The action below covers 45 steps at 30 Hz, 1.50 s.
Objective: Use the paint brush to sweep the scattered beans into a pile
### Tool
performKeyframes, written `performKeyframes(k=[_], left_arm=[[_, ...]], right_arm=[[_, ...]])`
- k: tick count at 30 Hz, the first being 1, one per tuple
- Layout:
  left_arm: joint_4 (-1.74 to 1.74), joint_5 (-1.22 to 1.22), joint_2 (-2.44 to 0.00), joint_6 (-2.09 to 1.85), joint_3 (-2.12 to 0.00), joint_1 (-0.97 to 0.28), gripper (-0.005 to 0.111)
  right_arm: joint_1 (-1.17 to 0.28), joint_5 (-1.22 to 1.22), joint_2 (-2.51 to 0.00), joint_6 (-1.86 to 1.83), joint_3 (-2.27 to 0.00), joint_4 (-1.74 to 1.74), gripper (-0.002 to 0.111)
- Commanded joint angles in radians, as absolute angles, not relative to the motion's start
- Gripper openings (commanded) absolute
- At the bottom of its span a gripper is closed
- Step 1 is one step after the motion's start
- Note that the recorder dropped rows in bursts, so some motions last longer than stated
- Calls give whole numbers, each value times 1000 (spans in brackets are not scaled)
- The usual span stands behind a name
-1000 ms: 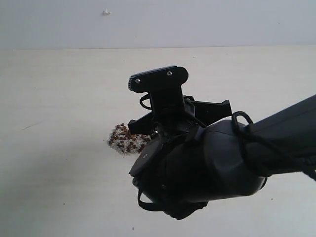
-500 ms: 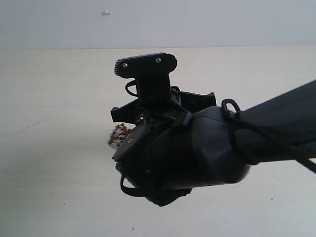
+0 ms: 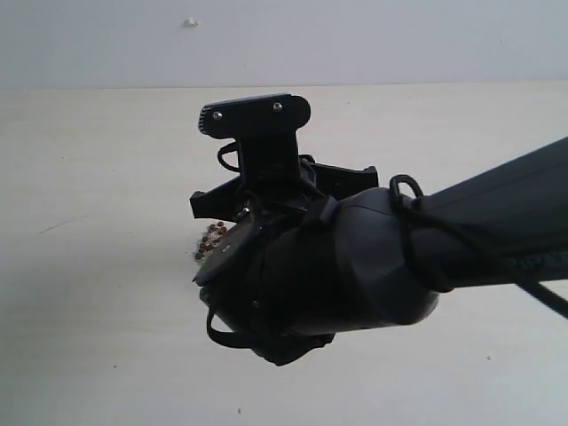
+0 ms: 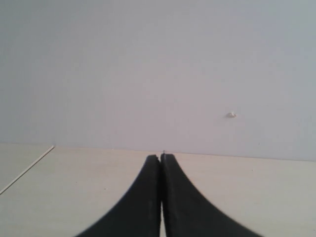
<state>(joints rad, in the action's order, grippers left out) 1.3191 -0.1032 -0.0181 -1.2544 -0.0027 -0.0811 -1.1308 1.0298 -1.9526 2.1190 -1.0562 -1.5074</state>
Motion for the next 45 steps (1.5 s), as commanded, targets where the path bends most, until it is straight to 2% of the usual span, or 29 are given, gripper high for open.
performKeyframes(k=[1,24,32,38,45], left_arm=[[1319,-97,-12,-1256,0,-83,0],[1319,-97,-12,-1256,0,-83,0],[1319,-97,-12,-1256,0,-83,0],[1319,-97,-12,-1256,0,-83,0],[1319,-97,-12,-1256,0,-83,0]], right_arm=[[-1134,1016,-1995,2123,-1106,-1516,0],[-1134,1014,-2020,2051,-1206,-1492,0],[-1143,1034,-1918,1955,-1206,-1471,0],[-1143,1040,-1814,1805,-1204,-1471,0],[-1069,900,-1672,1290,-1204,-1294,0]])
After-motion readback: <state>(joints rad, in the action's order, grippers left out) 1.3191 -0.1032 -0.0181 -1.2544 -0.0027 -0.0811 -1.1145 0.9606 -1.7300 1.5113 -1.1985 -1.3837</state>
